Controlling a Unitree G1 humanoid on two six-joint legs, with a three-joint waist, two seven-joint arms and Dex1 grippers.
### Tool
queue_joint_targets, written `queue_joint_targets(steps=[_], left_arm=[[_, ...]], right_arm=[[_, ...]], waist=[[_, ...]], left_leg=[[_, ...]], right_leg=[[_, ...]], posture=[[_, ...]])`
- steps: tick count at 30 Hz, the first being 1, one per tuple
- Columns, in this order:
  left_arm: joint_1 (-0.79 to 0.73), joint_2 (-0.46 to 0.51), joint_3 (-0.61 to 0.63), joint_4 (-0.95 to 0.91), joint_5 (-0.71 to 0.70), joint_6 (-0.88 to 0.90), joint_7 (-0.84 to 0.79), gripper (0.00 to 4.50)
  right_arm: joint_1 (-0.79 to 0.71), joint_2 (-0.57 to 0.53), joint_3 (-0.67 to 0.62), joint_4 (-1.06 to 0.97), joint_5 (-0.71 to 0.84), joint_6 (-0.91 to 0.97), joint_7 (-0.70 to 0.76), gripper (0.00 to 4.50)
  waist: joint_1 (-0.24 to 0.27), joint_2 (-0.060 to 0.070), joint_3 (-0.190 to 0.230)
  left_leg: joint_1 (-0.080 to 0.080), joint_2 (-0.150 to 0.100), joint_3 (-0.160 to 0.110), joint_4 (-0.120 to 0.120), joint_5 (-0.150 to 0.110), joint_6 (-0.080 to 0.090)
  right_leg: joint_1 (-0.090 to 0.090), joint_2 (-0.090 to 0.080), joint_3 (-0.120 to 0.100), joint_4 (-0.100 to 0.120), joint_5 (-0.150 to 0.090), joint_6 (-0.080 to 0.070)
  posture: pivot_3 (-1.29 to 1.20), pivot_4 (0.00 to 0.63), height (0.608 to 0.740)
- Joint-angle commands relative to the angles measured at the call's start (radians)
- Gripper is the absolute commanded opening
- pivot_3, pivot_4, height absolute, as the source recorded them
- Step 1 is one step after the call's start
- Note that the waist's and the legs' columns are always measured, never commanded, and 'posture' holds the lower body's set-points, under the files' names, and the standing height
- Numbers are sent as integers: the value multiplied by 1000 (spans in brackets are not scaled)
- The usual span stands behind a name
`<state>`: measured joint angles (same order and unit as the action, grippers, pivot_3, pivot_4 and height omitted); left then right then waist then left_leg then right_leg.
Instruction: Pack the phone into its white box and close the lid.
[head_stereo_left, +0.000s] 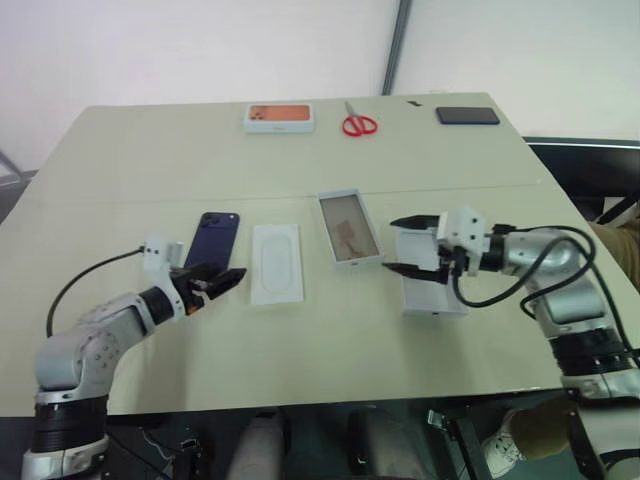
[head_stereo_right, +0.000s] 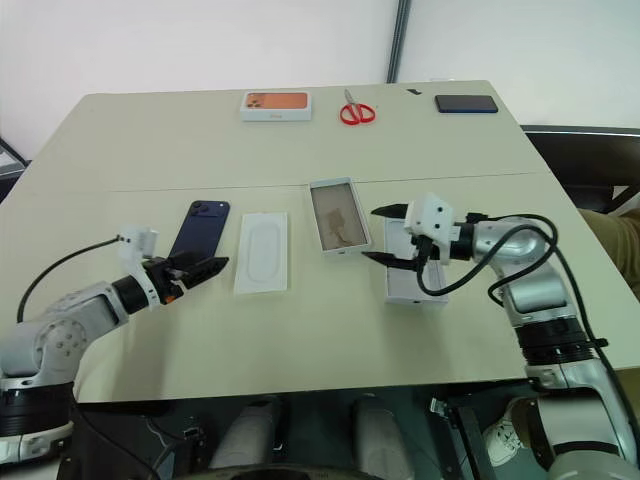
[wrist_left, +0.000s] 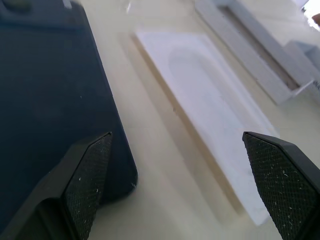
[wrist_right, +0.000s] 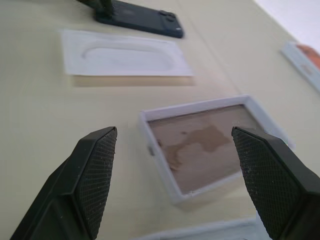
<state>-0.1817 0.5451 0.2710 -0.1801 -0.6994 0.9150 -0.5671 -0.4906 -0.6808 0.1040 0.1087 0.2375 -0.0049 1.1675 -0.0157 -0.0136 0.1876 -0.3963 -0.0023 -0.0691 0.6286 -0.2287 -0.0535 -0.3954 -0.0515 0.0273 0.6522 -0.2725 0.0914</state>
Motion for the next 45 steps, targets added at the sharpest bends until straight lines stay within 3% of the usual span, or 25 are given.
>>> queue_joint_targets(steps=[1, 11, 15, 21, 31, 34, 37, 45], left_arm=[[-34, -10, -4, -3, -54, 84, 13, 4390], [-157, -85, 41, 92, -170, 363, 126, 4390], [-205, -187, 90, 98, -232, 421, 182, 4390], [-193, -252, 111, 128, -218, 427, 231, 4390], [-178, -240, 130, 151, -208, 404, 252, 4390], [-181, -254, 145, 174, -215, 416, 271, 3525], [-181, -257, 141, 176, -219, 415, 277, 2070], [-186, -251, 145, 197, -223, 416, 289, 2070]], right_arm=[[-49, 15, 0, 11, -3, -20, 8, 3831], [-89, 67, 15, 88, -34, -68, 10, 3831], [-83, 74, 15, 89, -40, -75, 5, 3831], [-74, 72, 11, 76, -41, -75, -6, 3831], [-63, 71, 7, 67, -39, -78, -20, 3831], [-67, 72, 7, 73, -41, -80, -26, 3831], [-62, 70, 8, 75, -42, -86, -27, 3831], [-51, 65, 8, 67, -43, -92, -27, 3831]], waist=[[1, 0, 0], [1, 0, 0], [6, 0, 0], [2, 0, 0], [-1, 0, 0], [-2, 0, 0], [-1, 0, 0], [0, 0, 0]], left_leg=[[1, 0, 0, 0, 0, 0], [2, -1, -1, 0, 0, 0], [2, -1, -2, 0, 0, 0], [3, -2, -2, 0, 0, 0], [4, -2, -2, 0, 0, 0], [4, -2, -2, 0, 0, 0], [4, -2, -1, -1, 0, 0], [4, -2, -1, -1, 0, -1]], right_leg=[[1, 0, 0, 0, 0, 0], [2, 0, -1, 0, 0, 0], [3, -1, -1, 0, 0, 0], [4, -1, -1, -1, 0, 0], [4, -1, -1, -1, 0, 0], [4, -1, -1, -1, 0, 0], [4, -1, -1, -1, 0, 0], [4, -1, -1, -1, 0, 0]], posture=[[0, 150, 740], [0, 150, 740], [0, 150, 740], [0, 150, 740], [0, 150, 740], [0, 150, 740], [0, 150, 740], [0, 150, 740]])
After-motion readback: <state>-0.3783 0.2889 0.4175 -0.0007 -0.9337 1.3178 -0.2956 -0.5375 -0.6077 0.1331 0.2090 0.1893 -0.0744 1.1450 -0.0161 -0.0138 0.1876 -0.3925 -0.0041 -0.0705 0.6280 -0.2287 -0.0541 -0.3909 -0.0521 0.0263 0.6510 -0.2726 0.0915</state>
